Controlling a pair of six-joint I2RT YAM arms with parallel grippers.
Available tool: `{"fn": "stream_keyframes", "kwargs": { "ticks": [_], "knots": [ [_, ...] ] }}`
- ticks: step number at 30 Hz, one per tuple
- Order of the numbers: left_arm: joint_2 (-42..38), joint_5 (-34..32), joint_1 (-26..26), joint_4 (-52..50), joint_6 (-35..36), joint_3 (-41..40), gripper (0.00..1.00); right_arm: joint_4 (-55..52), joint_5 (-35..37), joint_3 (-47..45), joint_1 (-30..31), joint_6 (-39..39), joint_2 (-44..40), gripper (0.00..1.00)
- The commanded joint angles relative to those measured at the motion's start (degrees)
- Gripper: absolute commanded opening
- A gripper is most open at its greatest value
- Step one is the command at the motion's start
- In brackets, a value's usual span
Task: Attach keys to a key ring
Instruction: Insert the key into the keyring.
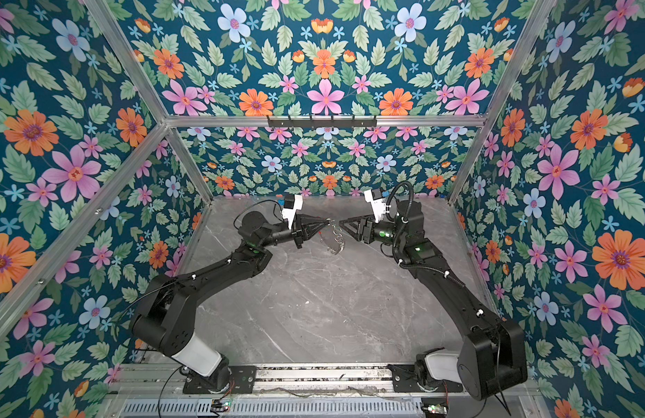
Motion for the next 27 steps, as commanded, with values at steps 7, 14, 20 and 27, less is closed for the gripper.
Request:
{"fn": "stream_keyframes", "kwargs": {
  "ticks": [7, 14, 20, 27],
  "knots": [
    [3.1, -0.6, 0.0, 18.0, -11.9, 0.9, 0.0, 7.3, -3.5, 1.5, 0.0, 4.8, 1.3, 0.45],
    [4.2, -1.9, -0.2, 18.1, -12.8, 1.6, 0.0, 10.0, -5.0, 3.0, 0.1, 6.8, 3.2, 0.4],
    [5.6, -2.1, -0.3, 18.8, -14.6, 2.6, 0.0, 10.2, -5.8, 4.8, 0.8, 6.9, 5.1, 0.34],
    [6.3, -1.6, -0.3, 19.6, -15.8, 3.6, 0.0, 10.7, -5.7, 5.0, 0.8, 6.9, 5.9, 0.25]
  ]
}}
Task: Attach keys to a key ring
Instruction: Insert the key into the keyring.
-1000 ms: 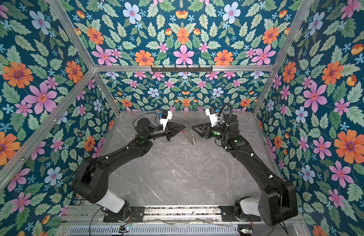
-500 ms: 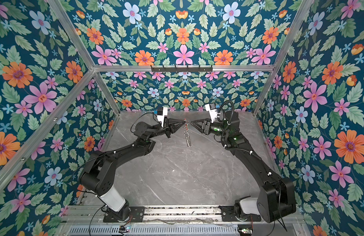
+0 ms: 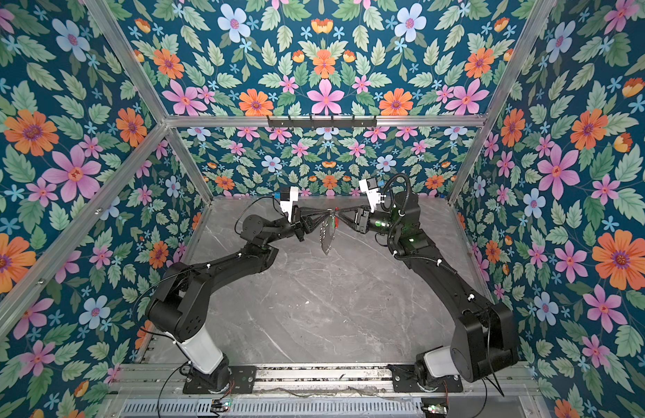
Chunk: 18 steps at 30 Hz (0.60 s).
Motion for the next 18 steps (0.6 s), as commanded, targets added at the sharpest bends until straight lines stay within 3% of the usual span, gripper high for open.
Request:
{"fn": "stream_keyframes", "kwargs": {
  "ticks": [1, 15, 18],
  "knots": [
    [0.3, 0.3, 0.0, 4.0, -0.9, 0.8, 0.0, 2.6, -0.7, 0.3, 0.1, 0.5, 0.1, 0.24],
    [1.9, 0.5, 0.0, 4.8, -2.4, 2.0, 0.0, 2.9, -1.5, 1.0, 0.2, 0.5, 0.7, 0.2],
    [1.8, 0.4, 0.0, 4.9, -2.4, 2.0, 0.0, 3.1, -1.6, 1.0, 0.2, 0.6, 0.8, 0.15]
  ]
}}
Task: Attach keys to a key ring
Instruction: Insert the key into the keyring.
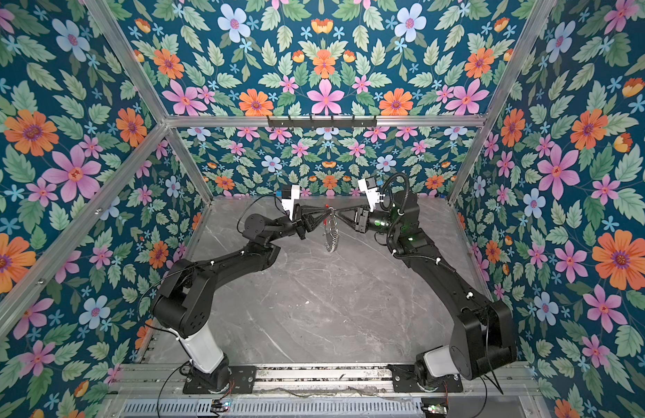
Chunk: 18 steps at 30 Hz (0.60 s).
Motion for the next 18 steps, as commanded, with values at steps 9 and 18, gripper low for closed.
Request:
{"fn": "stream_keyframes", "kwargs": {
  "ticks": [9, 18],
  "knots": [
    [0.4, -0.8, 0.0, 7.8, -3.0, 0.2, 0.0, 2.5, 0.3, -1.0, 0.1, 0.1, -0.6, 0.03],
    [0.7, -2.2, -0.9, 13.0, -3.3, -0.2, 0.0, 4.1, -0.7, -1.5, 0.8, 2.8, 1.4, 0.01]
  ]
}}
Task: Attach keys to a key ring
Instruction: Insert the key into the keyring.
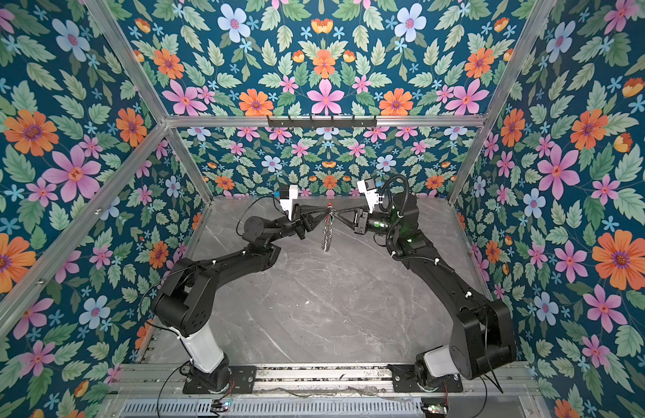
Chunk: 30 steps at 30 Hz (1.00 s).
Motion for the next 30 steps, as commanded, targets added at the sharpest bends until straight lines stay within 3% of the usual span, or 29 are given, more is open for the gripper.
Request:
{"fn": "stream_keyframes", "kwargs": {
  "ticks": [1, 6, 10, 15, 22, 30],
  "knots": [
    [0.1, -0.4, -0.7, 8.9, -0.6, 0.2, 0.0, 0.7, -0.1, 0.1, 0.8, 1.5, 1.0, 0.02],
    [1.0, -0.3, -1.2, 12.7, -1.1, -0.2, 0.0, -0.7, -0.1, 1.9, 2.1, 2.1, 2.9, 0.03],
    [1.3, -0.2, -1.2, 13.4, -1.3, -0.3, 0.0, -1.0, -0.8, 3.2, 2.2, 3.6, 4.0, 0.24],
    [1.5, -0.1, -1.2, 13.6, -1.4, -0.4, 0.0, -2.8, 0.0, 3.5, 2.1, 2.6, 3.2, 0.38],
    [1.9, -0.2, -1.2, 13.8, -1.6, -0.3, 0.0, -12.7, 6.8, 1.1, 0.7, -5.2, -3.2, 0.47],
    [2.9, -0.1, -1.2, 14.1, -3.8, 0.0, 0.0, -21.0, 13.6, 0.9, 0.2, -12.7, -9.1, 0.45]
  ]
}}
